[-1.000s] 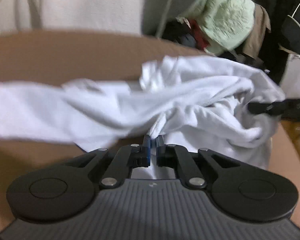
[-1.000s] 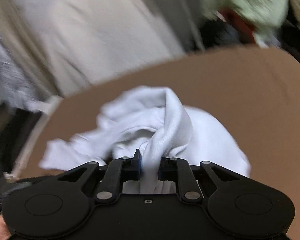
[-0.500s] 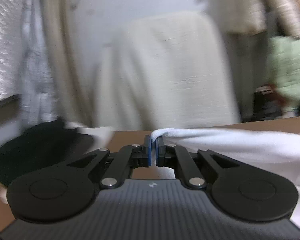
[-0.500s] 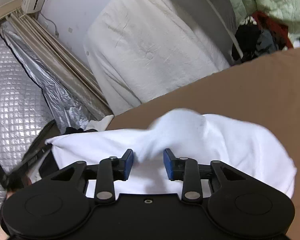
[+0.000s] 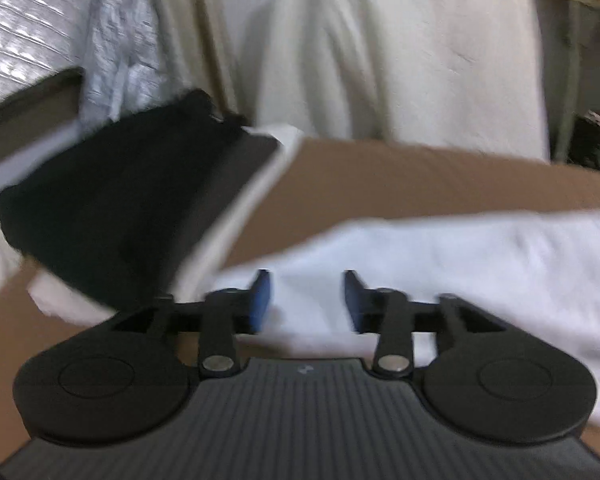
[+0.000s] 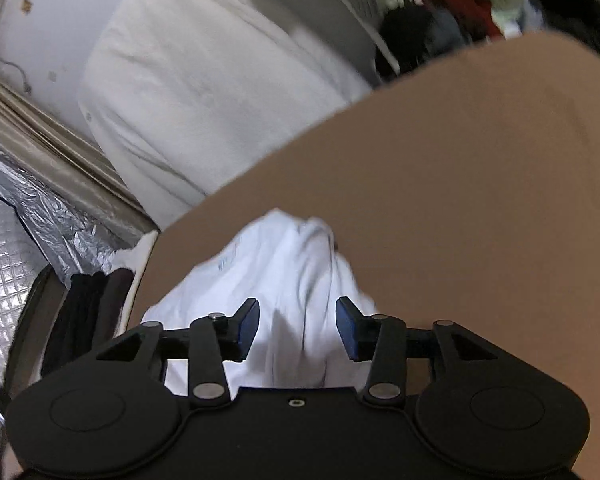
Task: Fold clothes
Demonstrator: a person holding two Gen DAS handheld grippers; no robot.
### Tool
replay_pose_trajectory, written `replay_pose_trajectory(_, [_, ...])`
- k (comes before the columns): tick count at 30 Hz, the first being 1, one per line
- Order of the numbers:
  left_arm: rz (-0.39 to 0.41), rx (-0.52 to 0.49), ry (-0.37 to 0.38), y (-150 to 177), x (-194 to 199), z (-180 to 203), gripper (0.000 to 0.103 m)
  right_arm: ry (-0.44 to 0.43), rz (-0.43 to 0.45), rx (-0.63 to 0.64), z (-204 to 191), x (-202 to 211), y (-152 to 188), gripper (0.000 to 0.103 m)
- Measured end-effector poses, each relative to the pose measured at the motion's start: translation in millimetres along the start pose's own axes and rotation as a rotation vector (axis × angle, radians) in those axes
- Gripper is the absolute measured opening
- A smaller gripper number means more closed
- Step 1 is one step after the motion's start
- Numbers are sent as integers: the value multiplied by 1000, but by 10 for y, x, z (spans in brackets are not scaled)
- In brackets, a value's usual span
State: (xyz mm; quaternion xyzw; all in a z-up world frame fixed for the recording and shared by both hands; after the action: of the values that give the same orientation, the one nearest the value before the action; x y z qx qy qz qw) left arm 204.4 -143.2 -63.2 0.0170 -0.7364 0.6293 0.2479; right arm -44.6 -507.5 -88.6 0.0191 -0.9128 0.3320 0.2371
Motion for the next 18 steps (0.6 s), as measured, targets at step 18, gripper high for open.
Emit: replay_pose_trajectory(18, [17, -220, 520, 910, 546, 1927, 71, 21, -244, -64, -125, -445, 444, 81])
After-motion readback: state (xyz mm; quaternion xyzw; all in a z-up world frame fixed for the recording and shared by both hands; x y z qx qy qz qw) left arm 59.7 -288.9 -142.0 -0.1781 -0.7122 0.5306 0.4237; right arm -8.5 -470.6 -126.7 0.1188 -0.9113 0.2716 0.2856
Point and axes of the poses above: each gripper's, at about its wrist camera, not at the fingertips, and x roughly against the way its jaws point, z to its right, y to its underside, the point moved 1 cm from there along -x, roughly the way its jaws point, and after that the axes turned 13 degrees about z, right-handed, at the moved point
